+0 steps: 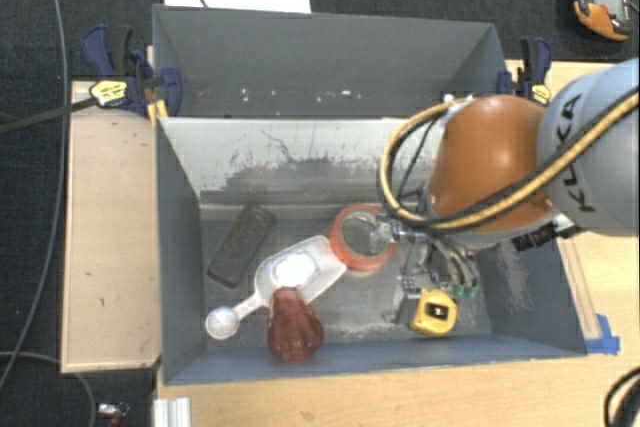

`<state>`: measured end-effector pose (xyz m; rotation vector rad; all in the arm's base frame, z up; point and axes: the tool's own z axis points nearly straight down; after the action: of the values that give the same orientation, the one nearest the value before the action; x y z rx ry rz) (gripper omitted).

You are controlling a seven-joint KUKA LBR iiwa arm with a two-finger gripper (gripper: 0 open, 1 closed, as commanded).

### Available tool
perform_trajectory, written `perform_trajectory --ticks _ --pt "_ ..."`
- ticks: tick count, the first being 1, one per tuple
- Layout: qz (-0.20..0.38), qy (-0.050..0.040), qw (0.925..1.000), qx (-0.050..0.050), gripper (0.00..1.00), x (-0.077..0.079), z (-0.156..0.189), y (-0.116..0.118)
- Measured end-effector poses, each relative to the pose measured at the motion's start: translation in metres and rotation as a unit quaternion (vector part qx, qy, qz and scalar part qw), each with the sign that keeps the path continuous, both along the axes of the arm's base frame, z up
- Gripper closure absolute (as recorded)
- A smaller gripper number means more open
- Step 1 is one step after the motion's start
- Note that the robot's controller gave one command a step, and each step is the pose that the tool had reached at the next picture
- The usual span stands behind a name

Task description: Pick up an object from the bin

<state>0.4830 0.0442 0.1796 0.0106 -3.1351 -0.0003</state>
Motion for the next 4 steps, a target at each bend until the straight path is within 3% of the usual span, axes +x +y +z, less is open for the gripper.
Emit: perform_trajectory --ticks 1,2,3,4 --pt "-0.002 -0.0042 1.0 0.0 0.0 0.002 0.004 0.0" --pt "0.142 -0.0065 0.9899 0.001 0.0 0.062 -0.099 -0.014" --pt "0.135 -0.0075 0.9908 0.001 0.0 0.081 -0.109 -0.03" --pt "0.15 -0.0062 0.9886 0.002 0.0 0.069 -0.111 -0.018"
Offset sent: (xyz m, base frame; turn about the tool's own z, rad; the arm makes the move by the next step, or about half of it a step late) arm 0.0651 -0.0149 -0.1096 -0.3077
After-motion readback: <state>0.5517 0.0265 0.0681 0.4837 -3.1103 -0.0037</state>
